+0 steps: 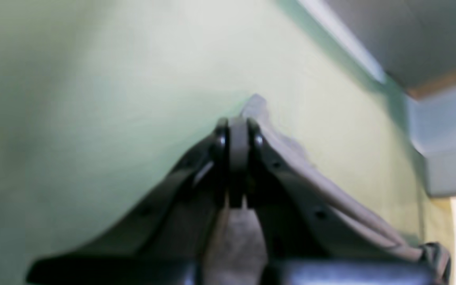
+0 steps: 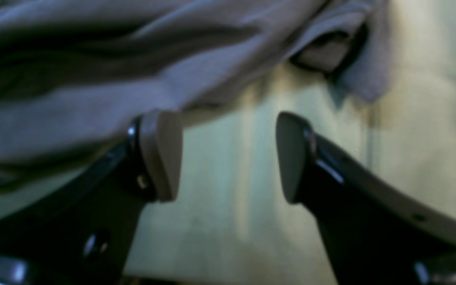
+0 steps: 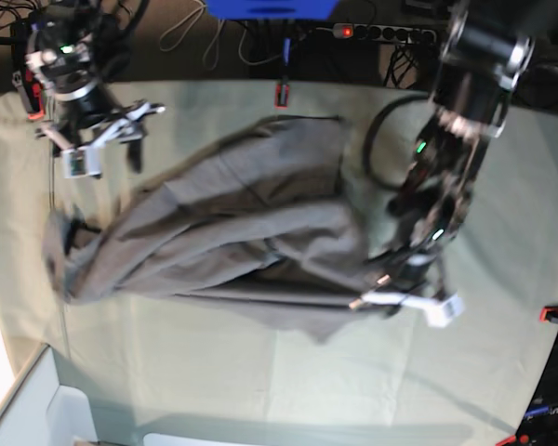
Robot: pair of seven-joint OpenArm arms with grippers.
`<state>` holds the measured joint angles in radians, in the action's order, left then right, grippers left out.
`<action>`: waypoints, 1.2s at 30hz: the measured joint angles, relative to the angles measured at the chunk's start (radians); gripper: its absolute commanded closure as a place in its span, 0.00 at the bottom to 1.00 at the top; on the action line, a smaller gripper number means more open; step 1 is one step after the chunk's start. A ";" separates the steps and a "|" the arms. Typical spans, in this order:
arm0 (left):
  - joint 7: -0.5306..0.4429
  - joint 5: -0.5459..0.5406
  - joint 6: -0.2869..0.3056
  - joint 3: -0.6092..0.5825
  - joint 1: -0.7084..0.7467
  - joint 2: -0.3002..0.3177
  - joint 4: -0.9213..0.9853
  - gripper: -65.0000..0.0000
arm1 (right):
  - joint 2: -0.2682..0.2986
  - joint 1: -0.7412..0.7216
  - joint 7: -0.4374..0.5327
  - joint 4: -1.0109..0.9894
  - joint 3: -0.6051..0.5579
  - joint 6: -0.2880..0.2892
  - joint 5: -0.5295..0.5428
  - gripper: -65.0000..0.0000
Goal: Layout the t-shirt on the table in an organized manner, then fold the t-shirt properly
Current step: 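Grasp the shirt hem with the right gripper near the left gripper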
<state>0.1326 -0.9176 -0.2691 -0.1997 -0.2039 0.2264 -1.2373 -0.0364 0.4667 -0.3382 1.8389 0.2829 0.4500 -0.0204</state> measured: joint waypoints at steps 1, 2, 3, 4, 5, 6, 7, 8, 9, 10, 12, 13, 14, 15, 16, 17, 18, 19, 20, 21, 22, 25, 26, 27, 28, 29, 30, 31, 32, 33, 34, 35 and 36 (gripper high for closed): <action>0.003 0.000 -0.006 0.034 0.039 0.020 -0.043 1.00 | 0.003 0.004 -0.002 0.000 -0.030 0.000 0.000 0.42; 0.003 -0.002 -0.008 0.067 0.077 0.033 -0.084 1.00 | 0.004 0.010 -0.001 0.000 -0.053 0.000 0.000 0.42; 0.001 -0.001 -0.010 0.116 0.122 0.042 -0.129 1.00 | 0.003 0.015 -0.001 0.000 -0.086 -0.001 0.000 0.42; -0.007 0.000 -0.015 0.166 0.162 0.046 -0.164 1.00 | 0.003 0.019 -0.001 0.000 -0.119 0.000 0.000 0.42; -0.005 0.000 -0.018 0.221 0.209 0.048 -0.208 1.00 | 0.003 0.023 0.001 0.000 -0.156 0.000 0.001 0.42; -0.010 0.001 -0.016 0.276 0.249 0.047 -0.240 1.00 | 0.003 0.024 -0.002 0.000 -0.188 0.001 0.001 0.42; -0.002 -0.001 -0.015 0.330 0.291 0.043 -0.272 1.00 | 0.003 0.025 0.000 0.000 -0.220 0.000 0.001 0.42; -0.008 0.002 -0.019 0.375 0.326 0.042 -0.295 1.00 | 0.006 0.027 0.001 0.000 -0.253 0.000 0.000 0.42; -0.002 0.001 -0.018 0.413 0.359 0.040 -0.317 1.00 | 0.007 0.029 0.002 0.000 -0.283 0.000 0.001 0.42; -0.003 0.002 -0.019 0.452 0.386 0.039 -0.334 1.00 | 0.007 0.030 0.000 0.000 -0.319 0.000 -0.001 0.42; -0.002 0.000 -0.019 0.513 0.418 0.039 -0.353 1.00 | 0.006 0.029 0.002 -0.004 -0.367 -0.001 0.001 0.42; -0.003 0.000 -0.018 0.536 0.424 0.039 -0.356 1.00 | 0.006 0.026 0.003 -0.012 -0.383 -0.001 0.002 0.42; -0.002 0.000 -0.017 0.555 0.428 0.039 -0.358 1.00 | 0.006 0.024 0.006 -0.024 -0.394 -0.001 0.002 0.42; -0.002 0.000 -0.016 0.573 0.433 0.039 -0.360 1.00 | 0.006 0.018 0.007 -0.039 -0.404 -0.001 0.002 0.42; -0.002 0.000 -0.016 0.586 0.439 0.039 -0.366 1.00 | 0.006 0.008 0.000 -0.057 -0.411 0.000 0.001 0.42; -0.003 0.000 -0.016 0.597 0.447 0.039 -0.376 1.00 | 0.006 -0.008 0.002 -0.085 -0.418 -0.001 0.002 0.42; -0.005 0.000 -0.015 0.600 0.457 0.039 -0.382 1.00 | 0.006 -0.023 0.005 -0.110 -0.419 -0.002 0.003 0.42; -0.006 0.001 -0.014 0.602 0.468 0.039 -0.384 1.00 | 0.006 -0.036 0.018 -0.144 -0.419 -0.002 0.003 0.42; -0.005 0.000 -0.015 0.602 0.474 0.038 -0.383 1.00 | 0.006 -0.054 0.010 -0.180 -0.416 -0.002 0.002 0.42; -0.002 0.000 -0.016 0.601 0.477 0.036 -0.381 1.00 | 0.006 -0.070 -0.002 -0.211 -0.417 -0.002 0.002 0.42; -0.001 0.000 -0.016 0.597 0.477 0.037 -0.380 1.00 | 0.006 -0.082 -0.002 -0.237 -0.417 -0.002 0.003 0.42; -0.002 0.001 -0.014 0.596 0.481 0.037 -0.380 1.00 | -0.016 -0.122 0.000 -0.312 -0.415 -0.003 0.001 0.42; -0.002 0.001 -0.014 0.596 0.485 0.037 -0.380 1.00 | -0.033 -0.140 0.000 -0.341 -0.413 -0.004 0.002 0.42; -0.002 0.000 -0.015 0.596 0.489 0.036 -0.380 1.00 | -0.045 -0.158 -0.002 -0.364 -0.415 -0.003 0.002 0.42; -0.002 0.001 -0.015 0.596 0.494 0.036 -0.380 1.00 | -0.050 -0.173 0.002 -0.377 -0.420 -0.003 0.005 0.42; -0.001 0.001 -0.015 0.596 0.494 0.036 -0.380 1.00 | -0.053 -0.185 0.005 -0.383 -0.423 -0.003 0.006 0.42; -0.002 0.001 -0.015 0.596 0.494 0.037 -0.380 1.00 | -0.054 -0.195 0.010 -0.391 -0.423 -0.003 0.008 0.42; -0.002 0.001 -0.015 0.596 0.493 0.037 -0.380 1.00 | -0.057 -0.204 0.008 -0.396 -0.424 -0.005 0.006 0.42; -0.002 0.001 -0.015 0.596 0.491 0.037 -0.380 1.00 | -0.063 -0.212 0.009 -0.405 -0.426 -0.005 0.002 0.42; -0.002 0.001 -0.015 0.596 0.491 0.037 -0.380 1.00 | -0.071 -0.219 0.010 -0.414 -0.429 -0.005 0.002 0.42; -0.002 0.001 -0.015 0.595 0.491 0.036 -0.380 1.00 | -0.080 -0.228 0.008 -0.426 -0.431 -0.004 0.002 0.42; -0.002 0.001 -0.015 0.595 0.491 0.036 -0.380 1.00 | -0.083 -0.239 0.010 -0.443 -0.436 -0.005 0.003 0.42; -0.001 0.001 -0.015 0.594 0.492 0.037 -0.380 1.00 | -0.083 -0.253 0.009 -0.463 -0.436 -0.003 0.003 0.42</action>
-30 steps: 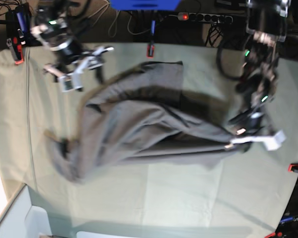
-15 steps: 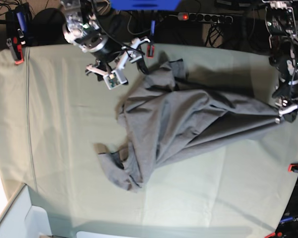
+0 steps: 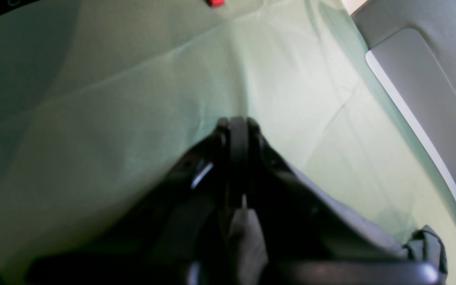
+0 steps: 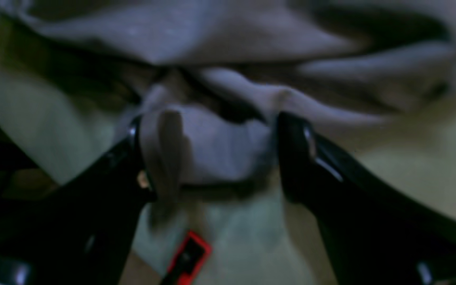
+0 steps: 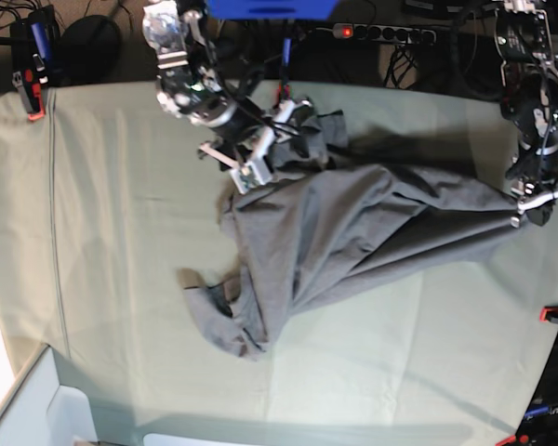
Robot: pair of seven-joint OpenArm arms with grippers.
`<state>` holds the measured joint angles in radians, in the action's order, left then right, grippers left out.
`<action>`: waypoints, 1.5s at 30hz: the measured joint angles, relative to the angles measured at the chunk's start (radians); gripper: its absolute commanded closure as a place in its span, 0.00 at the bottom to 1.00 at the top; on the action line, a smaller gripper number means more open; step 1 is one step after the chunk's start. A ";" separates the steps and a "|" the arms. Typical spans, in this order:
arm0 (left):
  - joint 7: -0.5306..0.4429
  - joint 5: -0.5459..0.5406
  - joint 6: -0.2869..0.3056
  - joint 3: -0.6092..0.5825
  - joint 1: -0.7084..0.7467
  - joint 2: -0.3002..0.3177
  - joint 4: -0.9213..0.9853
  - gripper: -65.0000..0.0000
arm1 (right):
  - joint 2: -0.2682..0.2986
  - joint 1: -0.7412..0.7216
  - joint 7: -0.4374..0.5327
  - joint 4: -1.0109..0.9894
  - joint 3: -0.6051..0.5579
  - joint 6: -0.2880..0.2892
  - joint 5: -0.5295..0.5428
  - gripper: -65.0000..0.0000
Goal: Layout the t-shirt on the table in an organized manner, then fold the t-shirt properly
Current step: 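Grasp the shirt hem with the right gripper near the left gripper, then lift and stretch the grey shirt between both grippers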
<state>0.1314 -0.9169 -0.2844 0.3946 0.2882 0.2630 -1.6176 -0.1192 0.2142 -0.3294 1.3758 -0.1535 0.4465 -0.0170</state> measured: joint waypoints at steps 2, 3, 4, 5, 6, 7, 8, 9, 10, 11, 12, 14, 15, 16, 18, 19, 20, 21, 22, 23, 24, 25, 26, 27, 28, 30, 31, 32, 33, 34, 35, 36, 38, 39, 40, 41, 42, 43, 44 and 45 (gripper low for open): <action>0.000 0.000 0.000 0.000 0.002 0.001 0.001 1.00 | 0.001 -0.017 0.002 -0.037 0.003 -0.002 0.000 0.42; -0.001 0.002 0.000 0.000 0.005 0.001 0.001 1.00 | 0.001 -0.019 0.005 -0.050 0.005 -0.002 -0.001 0.42; -0.001 0.001 0.000 0.000 0.012 0.000 0.001 1.00 | 0.000 -0.019 0.017 -0.058 0.006 -0.002 0.002 0.42; -0.001 0.000 0.000 0.000 0.014 0.000 0.001 1.00 | 0.002 -0.019 0.027 -0.064 0.006 -0.002 0.006 0.43; 0.000 0.000 0.000 -0.003 0.019 -0.001 0.001 1.00 | 0.003 -0.022 0.026 -0.066 0.006 -0.001 0.006 0.46; -0.003 0.001 0.000 -0.011 0.022 -0.006 0.001 1.00 | 0.006 -0.026 0.023 -0.068 0.006 -0.001 0.006 0.51; -0.005 0.001 0.000 -0.012 0.024 -0.015 0.000 1.00 | 0.018 -0.031 0.022 -0.068 0.003 0.000 0.006 0.60; -0.004 0.002 -0.001 -0.024 0.025 -0.019 -0.003 1.00 | 0.035 -0.033 0.020 -0.068 0.001 0.000 0.008 0.69; 0.004 0.000 -0.001 -0.030 0.028 -0.023 -0.011 1.00 | 0.056 -0.033 0.019 -0.066 0.003 0.000 0.019 0.81; 0.007 0.001 -0.002 -0.035 0.026 -0.030 -0.026 1.00 | 0.075 -0.032 0.016 -0.056 0.008 0.000 0.020 0.93; -0.002 0.004 -0.001 -0.039 0.026 -0.041 -0.045 1.00 | 0.088 -0.028 0.003 -0.039 0.029 0.000 0.020 1.00; -0.004 0.005 -0.001 -0.048 0.018 -0.056 -0.074 1.00 | 0.092 -0.011 -0.009 0.013 0.108 0.000 0.009 1.00; 0.000 0.003 0.002 -0.059 0.012 -0.063 -0.077 1.00 | 0.100 0.001 -0.008 0.046 0.156 0.001 0.006 1.00; 0.000 0.003 0.000 -0.078 0.001 -0.071 -0.079 1.00 | 0.103 0.014 -0.010 0.083 0.210 0.001 0.006 1.00; 0.008 0.002 0.000 -0.119 -0.021 -0.082 -0.078 1.00 | 0.111 0.020 -0.014 0.153 0.293 0.001 0.000 1.00; 0.006 0.003 0.000 -0.145 -0.030 -0.082 -0.079 1.00 | 0.117 0.020 -0.015 0.191 0.322 0.002 0.005 1.00; 0.006 0.003 0.003 -0.172 -0.038 -0.081 -0.079 1.00 | 0.130 0.019 -0.008 0.222 0.349 0.002 0.009 1.00; 0.006 0.002 0.004 -0.203 -0.040 -0.078 -0.079 1.00 | 0.148 0.016 -0.003 0.251 0.374 0.002 0.014 1.00; 0.003 0.003 0.004 -0.237 -0.039 -0.077 -0.079 1.00 | 0.165 0.014 -0.003 0.279 0.402 0.002 0.014 1.00; 0.000 0.003 0.003 -0.272 -0.036 -0.078 -0.078 1.00 | 0.179 0.013 0.000 0.300 0.428 0.002 0.013 1.00; -0.005 0.004 0.003 -0.308 -0.031 -0.077 -0.076 1.00 | 0.190 0.014 0.001 0.314 0.449 0.002 0.013 1.00; -0.004 0.003 0.004 -0.342 -0.025 -0.078 -0.072 1.00 | 0.195 0.014 -0.001 0.322 0.476 0.002 0.013 1.00; 0.003 0.003 0.003 -0.370 -0.019 -0.081 -0.071 1.00 | 0.196 0.014 -0.004 0.325 0.506 0.002 0.013 1.00; 0.004 0.002 0.004 -0.389 -0.007 -0.082 -0.071 1.00 | 0.196 0.014 -0.010 0.326 0.533 0.002 0.010 1.00; 0.000 0.000 0.008 -0.400 0.003 -0.081 -0.071 1.00 | 0.196 0.014 -0.013 0.326 0.557 0.003 0.006 1.00; -0.009 0.004 0.002 -0.412 0.028 -0.078 -0.071 1.00 | 0.192 0.011 -0.011 0.325 0.607 0.002 0.005 1.00; -0.016 0.004 0.002 -0.419 0.044 -0.074 -0.071 1.00 | 0.191 0.011 -0.010 0.322 0.631 0.002 0.006 1.00; -0.016 0.004 0.000 -0.422 0.061 -0.073 -0.071 1.00 | 0.191 0.011 -0.011 0.315 0.644 0.002 0.005 1.00; -0.016 0.004 0.000 -0.423 0.080 -0.072 -0.071 1.00 | 0.190 0.012 -0.011 0.306 0.652 0.002 0.005 1.00; -0.013 0.005 0.000 -0.422 0.102 -0.072 -0.075 1.00 | 0.187 0.014 -0.011 0.298 0.653 0.002 0.005 1.00; -0.013 0.004 0.000 -0.422 0.124 -0.072 -0.078 1.00 | 0.182 0.014 -0.011 0.290 0.657 0.002 0.006 1.00; -0.012 0.003 0.000 -0.422 0.147 -0.069 -0.081 1.00 | 0.177 0.013 -0.008 0.282 0.661 0.002 0.005 1.00; -0.012 0.004 0.000 -0.421 0.179 -0.066 -0.087 1.00 | 0.175 0.014 -0.008 0.270 0.664 0.002 0.005 1.00; -0.012 0.005 0.000 -0.421 0.190 -0.066 -0.087 1.00 | 0.175 0.014 -0.007 0.266 0.665 0.002 0.005 1.00; -0.012 0.004 0.000 -0.420 0.194 -0.067 -0.087 1.00 | 0.174 0.014 -0.008 0.262 0.665 0.002 0.005 1.00; -0.012 0.004 0.000 -0.420 0.195 -0.067 -0.087 1.00 | 0.174 0.015 -0.008 0.259 0.663 0.002 0.005 1.00; -0.012 0.003 0.000 -0.420 0.193 -0.067 -0.087 1.00 | 0.174 0.015 -0.007 0.257 0.659 0.002 0.005 1.00; -0.012 0.003 0.000 -0.420 0.190 -0.067 -0.088 1.00 | 0.174 0.014 -0.008 0.256 0.657 0.002 0.005 1.00; -0.012 0.003 0.000 -0.418 0.190 -0.068 -0.092 0.99 | 0.174 0.014 -0.007 0.256 0.657 0.002 0.005 1.00; -0.011 0.001 -0.002 -0.417 0.191 -0.070 -0.104 0.99 | 0.174 0.014 -0.008 0.256 0.657 0.002 0.005 1.00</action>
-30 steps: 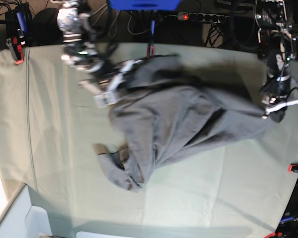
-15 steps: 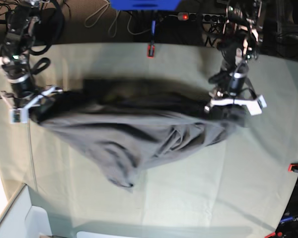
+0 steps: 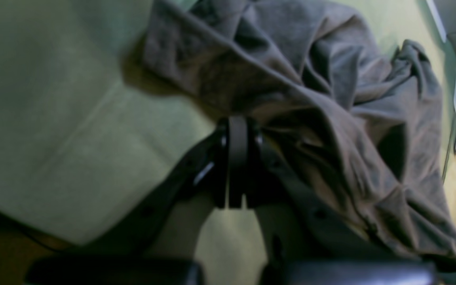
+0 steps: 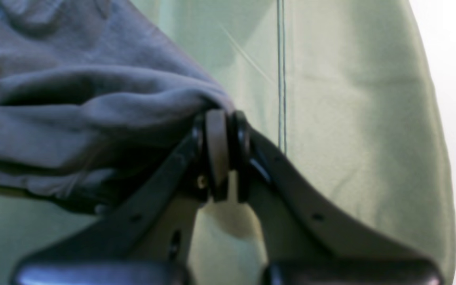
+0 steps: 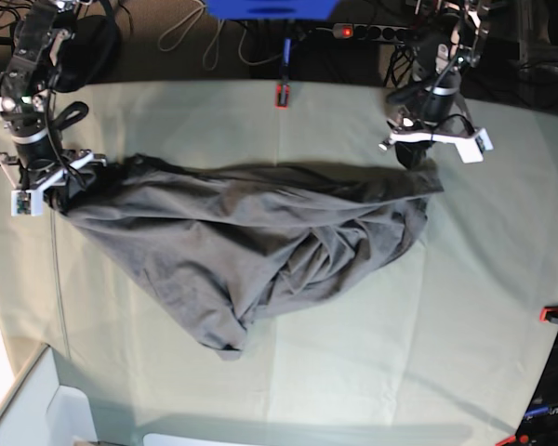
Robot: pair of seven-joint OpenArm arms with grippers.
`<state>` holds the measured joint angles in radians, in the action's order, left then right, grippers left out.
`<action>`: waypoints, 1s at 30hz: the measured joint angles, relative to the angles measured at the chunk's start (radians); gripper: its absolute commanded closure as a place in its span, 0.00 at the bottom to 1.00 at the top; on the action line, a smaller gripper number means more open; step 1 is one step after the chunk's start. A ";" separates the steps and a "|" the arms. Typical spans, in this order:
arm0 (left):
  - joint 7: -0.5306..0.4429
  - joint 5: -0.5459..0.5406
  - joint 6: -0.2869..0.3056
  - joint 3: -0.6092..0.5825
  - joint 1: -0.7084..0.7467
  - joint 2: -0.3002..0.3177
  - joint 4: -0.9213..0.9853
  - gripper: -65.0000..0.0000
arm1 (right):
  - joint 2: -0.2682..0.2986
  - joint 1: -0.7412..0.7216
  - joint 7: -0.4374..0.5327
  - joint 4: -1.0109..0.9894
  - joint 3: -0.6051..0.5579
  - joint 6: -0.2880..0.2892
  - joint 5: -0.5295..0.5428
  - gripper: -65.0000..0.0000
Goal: Layout the t-shirt on the table in an organized manner, then fold the t-shirt properly
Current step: 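Lift and stretch the grey shirt between both grippers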
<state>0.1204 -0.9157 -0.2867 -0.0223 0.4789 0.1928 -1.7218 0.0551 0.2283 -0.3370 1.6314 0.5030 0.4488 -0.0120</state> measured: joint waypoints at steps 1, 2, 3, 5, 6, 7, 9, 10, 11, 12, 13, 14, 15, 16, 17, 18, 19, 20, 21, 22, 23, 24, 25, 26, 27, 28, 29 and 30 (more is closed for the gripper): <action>-0.001 -0.006 -0.001 0.000 0.001 -0.002 -0.016 0.99 | 0.000 0.000 0.000 0.000 0.000 0.000 0.000 1.00; 0.000 -0.026 -0.002 0.000 0.000 -0.002 -0.032 0.99 | 0.000 0.000 0.000 0.000 0.001 0.000 0.000 1.00; -0.003 -0.057 -0.001 0.000 0.000 -0.002 -0.043 0.99 | 0.000 0.002 0.000 0.000 0.001 0.000 0.000 1.00; -0.006 -0.127 0.002 0.000 -0.008 0.002 -0.047 0.99 | 0.000 0.002 0.000 0.000 0.000 0.000 0.000 1.00; -0.003 -0.154 0.002 0.000 -0.016 0.006 -0.046 0.99 | 0.000 0.002 0.001 0.000 0.000 0.000 0.000 1.00; 0.001 -0.170 0.002 0.000 -0.024 0.008 -0.045 0.99 | 0.000 0.002 0.000 0.000 0.000 0.000 0.000 1.00; 0.002 -0.190 0.002 -0.002 -0.042 0.029 -0.043 0.96 | 0.000 0.003 0.000 0.000 0.000 0.000 0.000 1.00; 0.002 -0.196 0.003 -0.003 -0.048 0.040 -0.036 0.93 | 0.000 0.004 -0.001 0.000 0.000 0.000 0.000 1.00; -0.003 -0.200 0.005 -0.003 -0.053 0.047 -0.028 0.89 | 0.001 0.005 -0.001 0.000 0.000 0.000 0.000 1.00; -0.008 -0.201 0.005 0.001 -0.053 0.048 -0.021 0.83 | 0.001 0.005 0.000 0.000 0.001 0.000 0.000 1.00; -0.008 -0.204 0.003 0.001 -0.051 0.048 -0.016 0.77 | 0.001 0.009 0.000 0.000 0.000 0.000 0.000 1.00; -0.008 -0.205 0.002 0.001 -0.049 0.050 -0.010 0.71 | 0.002 0.014 0.002 0.000 -0.001 0.000 0.000 1.00; -0.001 -0.207 0.002 0.000 -0.045 0.051 -0.004 0.63 | 0.003 0.017 0.000 0.000 -0.002 0.000 0.000 1.00; 0.003 -0.208 0.001 0.000 -0.044 0.051 0.000 0.54 | 0.003 0.021 -0.001 0.000 -0.002 0.000 0.000 1.00; 0.003 -0.208 -0.001 0.000 -0.045 0.051 0.000 0.47 | 0.003 0.022 -0.003 0.000 -0.001 0.000 0.000 1.00; 0.003 -0.208 -0.001 0.000 -0.052 0.051 0.002 0.40 | 0.003 0.022 -0.003 0.000 -0.001 0.000 0.000 1.00; 0.001 -0.208 0.000 0.000 -0.064 0.051 0.010 0.35 | 0.004 0.021 -0.001 0.000 -0.001 0.000 0.000 1.00; -0.005 -0.209 0.003 0.000 -0.076 0.051 0.022 0.32 | 0.003 0.019 0.000 0.000 -0.001 0.000 0.000 1.00; -0.005 -0.209 0.002 0.000 -0.084 0.051 0.034 0.32 | 0.004 0.019 0.000 0.000 -0.001 0.000 0.000 1.00; -0.004 -0.210 0.002 0.000 -0.089 0.050 0.043 0.32 | 0.003 0.019 0.000 0.000 -0.001 0.000 0.000 1.00; -0.005 -0.211 0.002 0.000 -0.090 0.050 0.050 0.32 | 0.003 0.019 0.000 0.000 -0.001 0.000 0.000 1.00; -0.004 -0.211 0.002 0.000 -0.091 0.050 0.052 0.32 | 0.003 0.020 0.000 0.000 -0.001 0.000 0.000 1.00; -0.004 -0.212 0.002 0.011 -0.092 0.047 0.061 0.32 | 0.003 0.020 0.000 0.000 -0.001 0.000 0.000 1.00; -0.005 -0.213 0.002 0.024 -0.096 0.041 0.073 0.32 | 0.003 0.020 0.001 0.000 -0.001 0.000 0.000 1.00; -0.007 -0.213 0.001 0.037 -0.101 0.036 0.087 0.32 | 0.003 0.021 0.000 0.000 -0.001 0.000 0.000 1.00; -0.006 -0.214 0.002 0.050 -0.111 0.027 0.105 0.32 | 0.004 0.021 0.000 0.000 -0.001 0.000 0.000 1.00; -0.011 -0.215 0.001 0.068 -0.124 0.009 0.128 0.32 | 0.004 0.021 0.000 0.000 -0.001 0.000 0.000 1.00; -0.015 -0.216 0.000 0.085 -0.134 -0.006 0.154 0.32 | 0.005 0.021 0.001 0.000 -0.001 0.000 0.000 1.00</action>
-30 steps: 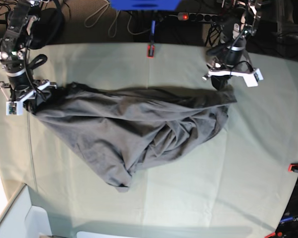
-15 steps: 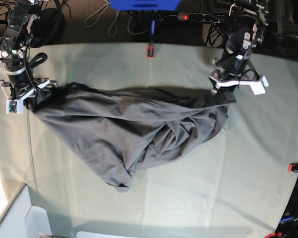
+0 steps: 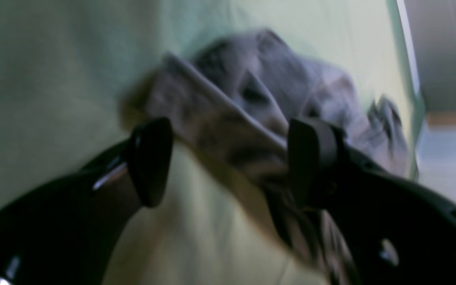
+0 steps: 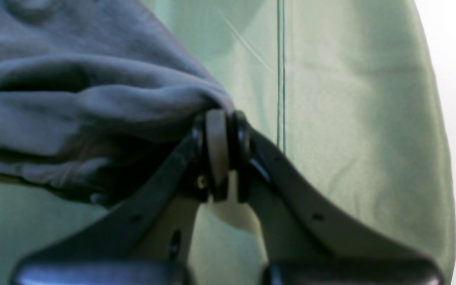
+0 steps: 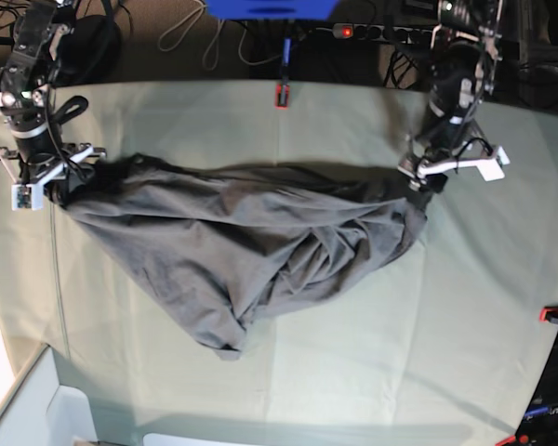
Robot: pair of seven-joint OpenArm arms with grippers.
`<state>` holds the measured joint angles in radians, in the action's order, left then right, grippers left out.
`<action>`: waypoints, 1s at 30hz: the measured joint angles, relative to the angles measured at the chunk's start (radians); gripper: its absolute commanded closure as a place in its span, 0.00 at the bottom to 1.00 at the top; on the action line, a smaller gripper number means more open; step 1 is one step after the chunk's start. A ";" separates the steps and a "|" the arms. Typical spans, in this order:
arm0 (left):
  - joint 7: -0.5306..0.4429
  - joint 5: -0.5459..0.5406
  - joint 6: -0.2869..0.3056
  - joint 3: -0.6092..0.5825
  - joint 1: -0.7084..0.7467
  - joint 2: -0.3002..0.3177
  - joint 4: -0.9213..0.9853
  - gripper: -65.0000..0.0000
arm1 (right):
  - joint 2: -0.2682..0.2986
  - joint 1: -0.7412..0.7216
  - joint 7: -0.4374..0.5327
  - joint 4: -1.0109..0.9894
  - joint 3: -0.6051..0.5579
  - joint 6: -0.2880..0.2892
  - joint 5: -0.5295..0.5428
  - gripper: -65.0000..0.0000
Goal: Layout the t-shirt on the table in an organized manner, then fold the t-shirt properly
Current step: 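Lift and stretch the grey shirt between both grippers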
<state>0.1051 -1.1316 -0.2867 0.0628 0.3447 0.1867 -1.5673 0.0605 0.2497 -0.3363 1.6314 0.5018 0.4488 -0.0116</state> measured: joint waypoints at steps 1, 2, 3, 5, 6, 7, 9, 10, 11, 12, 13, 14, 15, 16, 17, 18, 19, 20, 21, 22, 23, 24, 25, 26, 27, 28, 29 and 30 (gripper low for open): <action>0.007 0.000 0.001 0.010 -0.009 -0.007 0.027 0.32 | 0.000 0.000 0.000 0.000 0.000 0.000 0.000 1.00; 0.013 -0.004 0.002 0.013 -0.020 -0.008 0.052 0.32 | 0.000 0.001 -0.001 0.000 0.000 0.000 0.000 1.00; 0.019 -0.004 -0.002 0.013 -0.028 -0.008 0.069 0.32 | 0.000 0.001 -0.001 0.000 0.000 0.000 0.000 1.00; 0.017 -0.003 -0.002 0.015 -0.046 -0.008 0.089 0.32 | 0.000 0.000 0.000 0.000 0.001 0.000 0.000 1.00; 0.014 -0.003 -0.002 0.016 -0.059 -0.011 0.097 0.32 | 0.000 -0.001 0.000 0.000 0.001 0.000 0.000 1.00; 0.010 -0.003 -0.002 0.016 -0.072 -0.017 0.106 0.32 | 0.000 0.000 -0.001 0.000 0.002 0.000 0.000 1.00; 0.015 -0.004 -0.001 0.014 -0.097 -0.022 0.125 0.32 | 0.000 0.000 -0.001 0.000 0.002 0.000 0.000 1.00; 0.014 -0.003 -0.001 0.014 -0.105 -0.025 0.129 0.33 | 0.000 0.000 0.000 0.000 0.002 0.000 0.000 1.00; 0.014 -0.003 0.000 0.014 -0.107 -0.026 0.130 0.36 | 0.000 0.000 0.000 0.000 0.002 0.000 0.000 1.00; 0.013 -0.003 0.002 0.014 -0.108 -0.026 0.132 0.42 | 0.000 0.000 0.000 0.000 0.002 0.000 0.000 1.00; 0.013 -0.003 0.002 0.014 -0.107 -0.026 0.134 0.52 | 0.000 0.000 0.000 0.000 0.002 0.000 0.000 1.00; 0.014 -0.002 0.002 0.014 -0.106 -0.026 0.135 0.64 | 0.000 0.000 -0.001 0.000 0.004 0.000 -0.001 1.00; 0.014 -0.002 0.002 0.014 -0.104 -0.026 0.135 0.75 | 0.000 0.000 -0.001 0.000 0.004 0.000 0.000 1.00; 0.014 -0.002 0.002 0.014 -0.103 -0.026 0.135 0.88 | 0.000 0.000 0.000 0.000 0.004 0.000 0.000 1.00; 0.014 -0.002 0.002 0.014 -0.102 -0.026 0.135 1.00 | 0.000 0.000 0.000 0.000 0.004 0.000 0.000 1.00; 0.011 0.000 0.002 0.014 -0.101 -0.026 0.135 1.00 | 0.000 0.000 -0.001 0.000 0.004 0.000 0.000 1.00; 0.011 -0.002 0.002 0.014 -0.098 -0.026 0.135 1.00 | 0.000 0.000 -0.001 0.000 0.004 0.000 0.000 1.00; 0.011 -0.003 0.002 0.014 -0.090 -0.025 0.135 0.98 | 0.000 0.000 -0.001 0.000 0.004 0.000 0.000 1.00; 0.011 -0.003 0.002 0.014 -0.078 -0.023 0.133 1.00 | 0.000 0.000 -0.001 0.000 0.004 0.000 0.000 1.00; 0.010 -0.003 0.002 0.014 -0.066 -0.023 0.127 1.00 | 0.000 0.000 -0.001 0.000 0.004 0.000 -0.001 1.00; 0.010 -0.003 0.002 0.014 -0.047 -0.021 0.118 1.00 | 0.000 0.000 -0.001 0.000 0.004 0.000 0.000 1.00; 0.013 -0.002 0.000 0.014 -0.023 -0.019 0.097 1.00 | 0.000 0.000 0.000 0.000 0.004 0.000 0.000 1.00; 0.014 -0.001 0.001 0.015 0.000 -0.018 0.071 1.00 | 0.000 0.000 -0.001 0.000 0.004 0.000 0.000 1.00; 0.014 -0.002 0.002 0.019 0.024 -0.018 0.045 1.00 | 0.000 0.000 -0.002 0.000 0.005 0.000 0.000 1.00; 0.013 -0.002 0.003 0.020 0.044 -0.018 0.022 1.00 | 0.000 0.000 -0.002 0.000 0.005 0.000 -0.001 1.00; 0.010 -0.001 0.005 0.023 0.060 -0.016 0.010 1.00 | 0.000 0.000 -0.001 0.000 0.006 0.000 -0.001 1.00; 0.010 -0.002 0.005 0.023 0.074 -0.014 0.004 1.00 | 0.001 0.000 -0.001 0.000 0.006 0.000 0.000 1.00; 0.010 -0.003 0.005 0.023 0.082 -0.009 0.002 1.00 | 0.001 0.000 -0.001 0.000 0.006 0.000 -0.001 1.00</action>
<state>0.1154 -1.1343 -0.2813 0.0853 0.4271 0.1780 -1.5654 0.0612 0.2501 -0.3374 1.6314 0.5079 0.4488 -0.0124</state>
